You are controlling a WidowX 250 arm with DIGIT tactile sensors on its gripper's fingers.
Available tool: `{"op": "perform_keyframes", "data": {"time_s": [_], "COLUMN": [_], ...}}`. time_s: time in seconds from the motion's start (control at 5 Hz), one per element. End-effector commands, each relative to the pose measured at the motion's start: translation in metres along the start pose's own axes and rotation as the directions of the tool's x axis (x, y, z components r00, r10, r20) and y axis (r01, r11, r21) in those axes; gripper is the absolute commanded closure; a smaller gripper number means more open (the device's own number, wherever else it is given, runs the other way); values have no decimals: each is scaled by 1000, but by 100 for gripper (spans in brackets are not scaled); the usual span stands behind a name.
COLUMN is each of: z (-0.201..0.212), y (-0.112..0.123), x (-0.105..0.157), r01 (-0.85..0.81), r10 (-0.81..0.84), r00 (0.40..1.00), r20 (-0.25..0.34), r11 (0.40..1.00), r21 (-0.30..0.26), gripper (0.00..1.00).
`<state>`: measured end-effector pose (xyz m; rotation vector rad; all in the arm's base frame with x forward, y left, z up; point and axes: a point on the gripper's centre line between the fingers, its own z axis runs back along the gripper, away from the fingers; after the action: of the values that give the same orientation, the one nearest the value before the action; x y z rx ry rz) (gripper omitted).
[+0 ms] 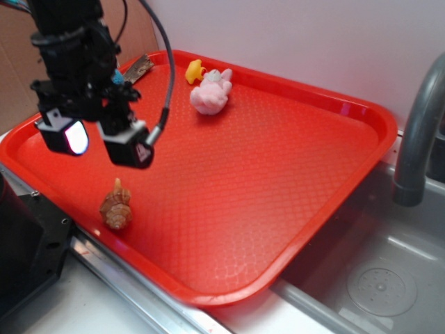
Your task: Grab the shell.
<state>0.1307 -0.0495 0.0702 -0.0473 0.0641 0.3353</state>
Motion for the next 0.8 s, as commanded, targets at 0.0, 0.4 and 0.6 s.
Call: {"op": "perform_keyframes", "data": {"time_s": [0.0,0.4,0.6], "z": [-28,-49,-58], "y": [-1,2,2], "x": [-6,-17,-13], "r01": [41,-1,28], "r10": [-41,4,-23], "r00": [999,996,996], "r20": [-22,-91,-85], "r11": [999,1000,998], "r21": [14,23,58], "gripper": [0,0,100]}}
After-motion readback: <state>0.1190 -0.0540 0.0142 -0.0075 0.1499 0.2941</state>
